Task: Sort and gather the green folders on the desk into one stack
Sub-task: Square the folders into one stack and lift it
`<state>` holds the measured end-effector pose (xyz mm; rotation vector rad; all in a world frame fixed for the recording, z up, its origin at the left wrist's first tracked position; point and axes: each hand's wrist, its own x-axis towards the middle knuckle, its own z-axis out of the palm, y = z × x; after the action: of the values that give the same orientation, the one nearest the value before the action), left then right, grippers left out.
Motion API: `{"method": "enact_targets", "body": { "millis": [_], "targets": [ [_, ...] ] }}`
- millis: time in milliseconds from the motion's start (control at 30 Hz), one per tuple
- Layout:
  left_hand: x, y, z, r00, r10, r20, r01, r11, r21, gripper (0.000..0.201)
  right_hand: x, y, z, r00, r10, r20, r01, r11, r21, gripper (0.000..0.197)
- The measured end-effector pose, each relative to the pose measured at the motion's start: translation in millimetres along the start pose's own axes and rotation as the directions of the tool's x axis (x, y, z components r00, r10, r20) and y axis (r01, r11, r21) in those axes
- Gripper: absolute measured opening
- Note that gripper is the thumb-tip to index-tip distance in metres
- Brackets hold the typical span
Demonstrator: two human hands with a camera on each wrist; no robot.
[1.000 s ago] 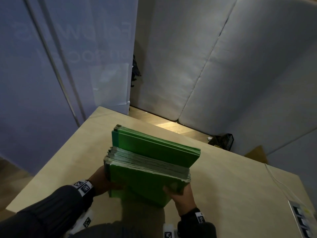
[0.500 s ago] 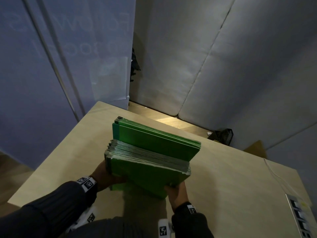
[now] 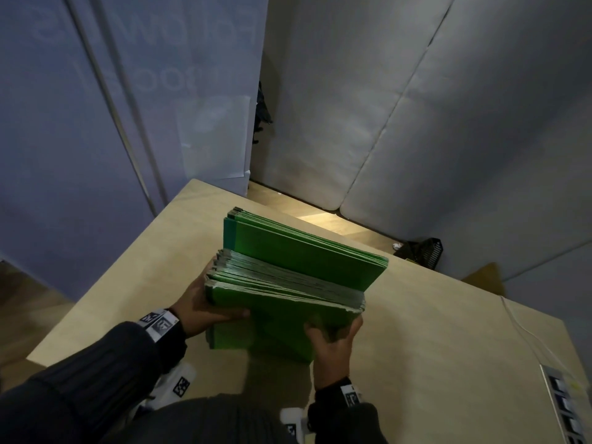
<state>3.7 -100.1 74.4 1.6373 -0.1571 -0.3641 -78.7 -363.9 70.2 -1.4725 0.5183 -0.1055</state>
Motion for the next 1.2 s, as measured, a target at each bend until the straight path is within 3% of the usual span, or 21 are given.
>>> {"method": "enact_targets", "body": {
  "millis": [167,300,367,467,500,567,767,900,933,1000,1100,1133,1200],
  "targets": [
    [-1,7,1,0.999,0.042,0.024,-0.043,0.996,0.08,0.107,3,7,2,0.998,0.061,-0.011,-0.062,0.995,-0.072,0.111],
    [8,-4,-9,0.995,-0.049,0.09,0.035,0.988,0.153,0.085,6,20,-12,0.995,0.098,0.006,-0.094,0.973,-0.213,0.098],
    [6,-16,-12,0.982,-0.128,0.138,0.096,0.972,0.217,0.076,6,21,-18,0.995,0.081,0.057,-0.057,0.941,-0.334,0.081],
    [4,-29,-8,0.959,-0.185,0.215,0.092,0.92,0.38,0.063,2,25,-24,0.982,0.094,0.166,0.004,0.859,-0.512,0.056],
    [4,-28,-5,0.955,-0.196,0.221,0.105,0.925,0.366,0.056,3,29,-27,0.976,0.087,0.198,0.04,0.826,-0.562,0.055],
    [7,-30,-4,0.958,-0.233,0.166,0.163,0.922,0.351,0.049,8,34,-32,0.963,0.09,0.255,0.098,0.765,-0.637,0.07],
    [17,-41,-10,0.971,-0.227,0.072,0.177,0.891,0.418,0.056,26,28,-34,0.963,0.111,0.245,0.097,0.705,-0.702,0.07],
    [22,-41,-16,0.975,-0.223,0.021,0.19,0.875,0.446,0.055,35,22,-34,0.95,0.138,0.281,0.118,0.674,-0.729,0.039],
    [21,-37,-20,0.969,-0.247,0.016,0.219,0.883,0.416,0.058,36,20,-33,0.944,0.143,0.298,0.122,0.686,-0.718,0.041],
    [20,-31,-29,0.951,-0.309,0.018,0.277,0.873,0.401,0.065,34,18,-28,0.93,0.173,0.325,0.113,0.705,-0.7,0.072],
    [17,-27,-47,0.929,-0.367,0.055,0.276,0.784,0.556,0.081,33,23,-15,0.896,0.242,0.372,0.116,0.68,-0.724,0.091],
    [14,-28,-54,0.92,-0.388,0.056,0.288,0.765,0.576,0.083,34,26,-8,0.882,0.277,0.381,0.112,0.663,-0.74,0.084],
    [8,-33,-71,0.899,-0.434,0.056,0.328,0.752,0.571,0.081,34,29,8,0.857,0.352,0.376,0.074,0.638,-0.767,0.048]
  ]
}}
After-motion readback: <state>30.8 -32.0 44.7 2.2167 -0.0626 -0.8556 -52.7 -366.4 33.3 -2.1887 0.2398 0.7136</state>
